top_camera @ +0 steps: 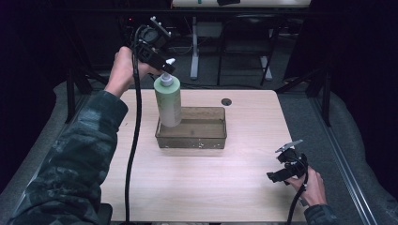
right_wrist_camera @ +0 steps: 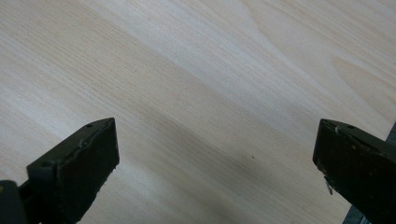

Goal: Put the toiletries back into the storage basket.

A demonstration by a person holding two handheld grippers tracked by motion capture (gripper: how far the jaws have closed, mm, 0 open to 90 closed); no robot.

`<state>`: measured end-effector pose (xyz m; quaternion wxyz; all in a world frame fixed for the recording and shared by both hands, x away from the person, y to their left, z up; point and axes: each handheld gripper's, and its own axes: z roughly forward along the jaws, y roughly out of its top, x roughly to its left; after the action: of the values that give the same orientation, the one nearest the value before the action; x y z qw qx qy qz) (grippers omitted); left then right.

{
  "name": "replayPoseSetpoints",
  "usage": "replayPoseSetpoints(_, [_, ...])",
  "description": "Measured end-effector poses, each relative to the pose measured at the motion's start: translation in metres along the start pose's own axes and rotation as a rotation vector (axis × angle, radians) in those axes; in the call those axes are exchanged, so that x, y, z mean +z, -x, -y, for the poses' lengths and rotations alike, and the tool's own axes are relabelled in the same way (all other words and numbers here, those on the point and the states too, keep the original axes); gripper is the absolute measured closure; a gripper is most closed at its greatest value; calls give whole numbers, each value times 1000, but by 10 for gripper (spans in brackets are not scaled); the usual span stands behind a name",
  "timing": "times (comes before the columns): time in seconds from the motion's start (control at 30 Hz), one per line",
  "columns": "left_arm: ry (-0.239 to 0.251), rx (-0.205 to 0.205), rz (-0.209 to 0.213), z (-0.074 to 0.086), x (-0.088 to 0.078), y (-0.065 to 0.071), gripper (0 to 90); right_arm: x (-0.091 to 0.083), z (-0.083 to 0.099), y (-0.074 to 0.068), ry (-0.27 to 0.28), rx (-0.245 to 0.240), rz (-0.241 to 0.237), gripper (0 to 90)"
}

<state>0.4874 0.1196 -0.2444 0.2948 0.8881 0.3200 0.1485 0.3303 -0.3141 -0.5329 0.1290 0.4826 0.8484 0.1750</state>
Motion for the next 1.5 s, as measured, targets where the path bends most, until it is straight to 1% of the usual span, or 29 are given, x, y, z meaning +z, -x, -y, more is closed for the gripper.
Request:
replayPoseSetpoints(0.2, [2, -3, 0, 1, 6, 0, 630, 0, 0, 0, 1, 1, 1, 0])
replayPoseSetpoints(0.53, [7, -16, 12, 8, 16, -1, 630, 0, 0, 0, 1, -3, 1, 0])
replayPoseSetpoints(0.87, [3, -16, 27, 12, 26, 0, 630, 0, 0, 0, 1, 0, 1, 0])
replayPoseSetpoints(1.13, [6, -24, 28, 18, 33, -1, 630, 0, 0, 0, 2, -1, 1, 0])
replayPoseSetpoints(1.17, [11, -30, 32, 20, 34, -1, 630, 0, 0, 0, 2, -2, 1, 0])
replayPoseSetpoints(1.33, [-6, -33, 41, 24, 39, -2, 630, -1, 0, -1, 3, 1, -3, 0])
replayPoseSetpoints(1.37, [-12, -31, 42, 26, 41, -2, 630, 0, 0, 0, -1, -4, 3, 0])
replayPoseSetpoints(1.5, [-13, -32, 44, 27, 43, -2, 630, 0, 0, 0, 0, -4, 2, 0])
